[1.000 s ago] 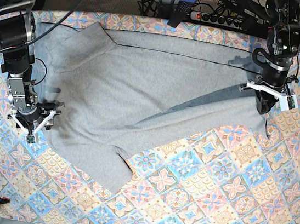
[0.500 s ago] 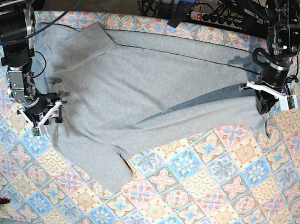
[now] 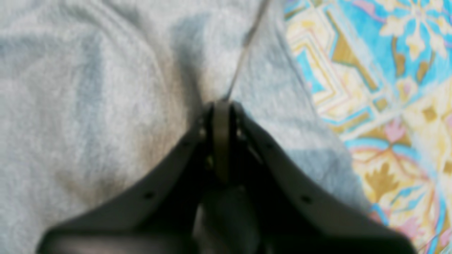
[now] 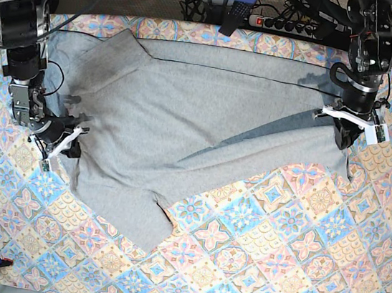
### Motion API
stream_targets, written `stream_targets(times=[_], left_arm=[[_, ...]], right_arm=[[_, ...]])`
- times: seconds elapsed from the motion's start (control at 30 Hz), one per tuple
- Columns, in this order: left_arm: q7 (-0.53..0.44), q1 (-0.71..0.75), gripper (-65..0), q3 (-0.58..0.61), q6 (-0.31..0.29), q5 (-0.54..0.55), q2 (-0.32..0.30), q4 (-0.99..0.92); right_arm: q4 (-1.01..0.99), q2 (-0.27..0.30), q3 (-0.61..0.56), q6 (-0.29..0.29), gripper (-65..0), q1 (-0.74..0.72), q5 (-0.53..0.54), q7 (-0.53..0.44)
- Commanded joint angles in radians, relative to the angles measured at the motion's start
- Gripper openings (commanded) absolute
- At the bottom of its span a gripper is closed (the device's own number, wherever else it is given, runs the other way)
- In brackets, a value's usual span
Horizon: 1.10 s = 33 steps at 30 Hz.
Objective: Fold the T-shirt properly
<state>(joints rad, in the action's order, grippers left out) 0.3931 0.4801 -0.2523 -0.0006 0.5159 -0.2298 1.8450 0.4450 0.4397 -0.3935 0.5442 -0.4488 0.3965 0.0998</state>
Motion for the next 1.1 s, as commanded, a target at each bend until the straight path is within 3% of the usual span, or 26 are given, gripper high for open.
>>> stream_targets(times=[0.0, 0.1, 0.43, 0.63, 0.73, 0.83, 0.93, 1.07], left_arm=[[-0.029, 0.004, -65.0, -0.005, -0.003, 0.000, -0.007, 0.017], [-0.030, 0.007, -65.0, -0.005, -0.003, 0.000, -0.007, 0.018], [-0.032, 0.030, -65.0, -0.026, -0.003, 0.002, -0.009, 0.040], [-0.032, 0.039, -65.0, -0.026, -0.003, 0.002, -0.009, 0.052], [-0.032, 0.039, -65.0, -0.023, -0.003, 0.000, -0.009, 0.052], [-0.030, 0.038, -65.0, -0.022, -0.003, 0.000, -0.009, 0.051], [-0.030, 0.036, -65.0, -0.020, -0.003, 0.000, -0.009, 0.051], [-0.030, 0.038, -65.0, -0.020, -0.003, 0.000, -0.009, 0.051]], right_arm=[[0.008, 0.020, 0.035, 0.000, -64.1, -0.021, 0.003, -0.008], [0.053, 0.026, 0.107, 0.052, -64.0, 0.025, 0.003, 0.002], [0.559, 0.026, 0.416, 0.060, -64.0, 0.319, 0.002, 0.252], [0.700, 0.021, 0.445, 0.061, -63.8, 0.422, -0.005, 0.268], [0.699, 0.021, 0.448, 0.058, -58.9, 0.382, -0.083, 0.272], [0.665, 0.018, 0.445, 0.058, -48.8, 0.311, -0.242, 0.272], [0.576, -0.026, 0.445, 0.058, -39.6, 0.236, -0.388, 0.268], [0.443, -0.057, 0.448, 0.058, -38.0, 0.129, -0.485, 0.251]])
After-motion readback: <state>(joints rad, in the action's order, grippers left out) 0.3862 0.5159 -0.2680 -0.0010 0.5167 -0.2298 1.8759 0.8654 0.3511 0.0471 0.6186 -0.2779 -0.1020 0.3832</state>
